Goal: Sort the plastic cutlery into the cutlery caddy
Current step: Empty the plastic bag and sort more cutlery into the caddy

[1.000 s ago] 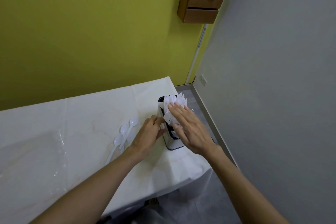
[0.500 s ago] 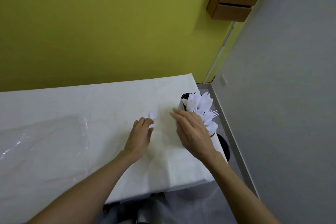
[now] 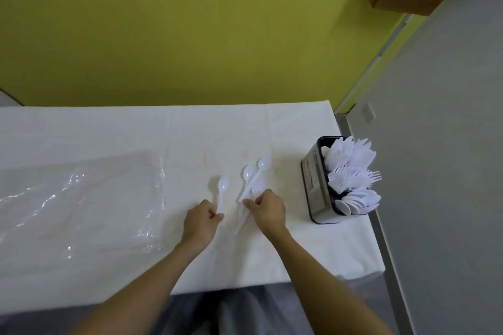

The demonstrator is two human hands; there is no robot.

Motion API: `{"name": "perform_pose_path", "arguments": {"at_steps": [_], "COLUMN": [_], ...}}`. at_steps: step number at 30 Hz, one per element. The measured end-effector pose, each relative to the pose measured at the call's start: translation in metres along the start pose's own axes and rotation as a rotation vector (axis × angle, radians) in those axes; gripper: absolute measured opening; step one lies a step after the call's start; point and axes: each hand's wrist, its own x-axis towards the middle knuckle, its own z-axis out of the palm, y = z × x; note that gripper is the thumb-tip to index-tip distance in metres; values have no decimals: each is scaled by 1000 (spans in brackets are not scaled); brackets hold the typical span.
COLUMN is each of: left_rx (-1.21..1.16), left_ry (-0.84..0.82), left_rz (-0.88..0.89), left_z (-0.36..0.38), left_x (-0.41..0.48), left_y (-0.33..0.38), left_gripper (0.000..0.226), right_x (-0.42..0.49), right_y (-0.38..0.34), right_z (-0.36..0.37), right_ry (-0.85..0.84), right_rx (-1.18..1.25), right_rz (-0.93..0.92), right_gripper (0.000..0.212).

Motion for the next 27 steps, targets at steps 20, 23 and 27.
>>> {"name": "perform_pose_path", "arguments": {"at_steps": [20,23,27], "left_rx": [68,54,63], "left_ry": [-61,-65,-47], "left_rz": [53,53,42], "left_z": [21,15,0], "left_x": [23,22,23], "left_y": [43,38,24], "left_gripper": [31,19,19], "right_x": [62,60,56], "right_y": [-35,-34,-28], "right_z": [-28,-36,-41], "right_ry": [177,147,182], "right_rx": [323,166,157], "right_rz": [303,191,168], "right_gripper": [37,29,30]}}
